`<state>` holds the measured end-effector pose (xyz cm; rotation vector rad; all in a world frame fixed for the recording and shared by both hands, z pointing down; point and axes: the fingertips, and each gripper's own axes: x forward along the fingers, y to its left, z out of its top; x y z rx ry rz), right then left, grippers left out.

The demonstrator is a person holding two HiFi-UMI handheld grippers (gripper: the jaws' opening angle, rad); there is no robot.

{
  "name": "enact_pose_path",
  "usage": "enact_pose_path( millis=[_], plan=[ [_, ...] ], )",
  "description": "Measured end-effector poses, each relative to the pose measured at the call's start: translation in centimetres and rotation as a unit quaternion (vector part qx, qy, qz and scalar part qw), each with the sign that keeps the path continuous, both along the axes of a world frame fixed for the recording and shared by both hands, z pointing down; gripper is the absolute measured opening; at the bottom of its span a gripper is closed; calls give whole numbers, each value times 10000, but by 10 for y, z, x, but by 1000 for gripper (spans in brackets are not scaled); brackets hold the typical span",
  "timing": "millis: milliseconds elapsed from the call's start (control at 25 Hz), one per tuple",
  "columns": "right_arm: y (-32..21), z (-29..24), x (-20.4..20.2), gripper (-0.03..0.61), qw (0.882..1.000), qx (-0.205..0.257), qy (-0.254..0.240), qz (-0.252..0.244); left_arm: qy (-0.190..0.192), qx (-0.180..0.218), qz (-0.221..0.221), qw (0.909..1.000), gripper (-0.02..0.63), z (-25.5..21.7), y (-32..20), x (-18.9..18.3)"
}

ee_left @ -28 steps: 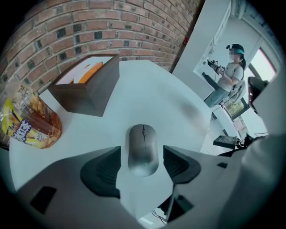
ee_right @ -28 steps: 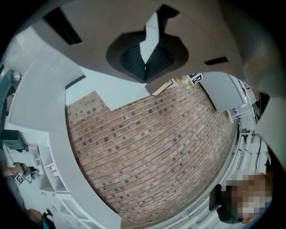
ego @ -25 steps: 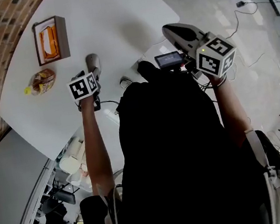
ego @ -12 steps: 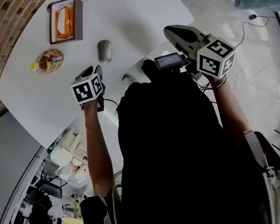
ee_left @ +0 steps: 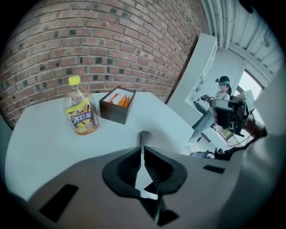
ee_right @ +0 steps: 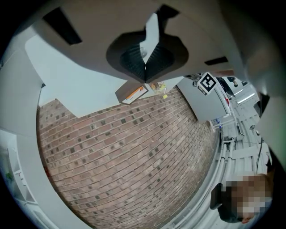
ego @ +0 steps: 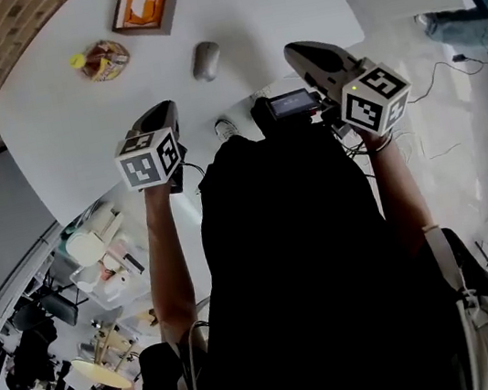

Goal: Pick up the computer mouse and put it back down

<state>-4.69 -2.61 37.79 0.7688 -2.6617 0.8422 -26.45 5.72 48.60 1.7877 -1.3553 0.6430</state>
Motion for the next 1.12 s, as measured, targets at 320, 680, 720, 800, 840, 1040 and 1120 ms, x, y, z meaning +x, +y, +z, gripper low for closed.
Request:
enact_pose_path(
  millis=[320,680,720,800,840,1040,1120],
  plan=[
    [22,-9,-37,15,9990,128,-107,-420,448,1182,-171,9918,15,-58,13,-5],
    [46,-18,-55,17,9973,382,-55,-624,992,2190,-284,9702,14,-104,18,9],
    [48,-19,-56,15,9972,406,-55,-628,1024,2226,-261,9692,14,-105,17,11],
    [53,-20,-58,15,9975,408,-78,-580,1112,2259,-219,9675,14,-107,18,15],
    [55,-20,-59,15,9976,402,-84,-551,1158,2263,-189,9670,14,-107,19,17],
    [63,-24,-64,15,9981,417,-82,-449,1231,2268,120,9661,14,-110,24,25],
    [66,-25,-65,15,9982,434,-61,-405,1255,2304,219,9647,14,-112,25,26]
  ],
)
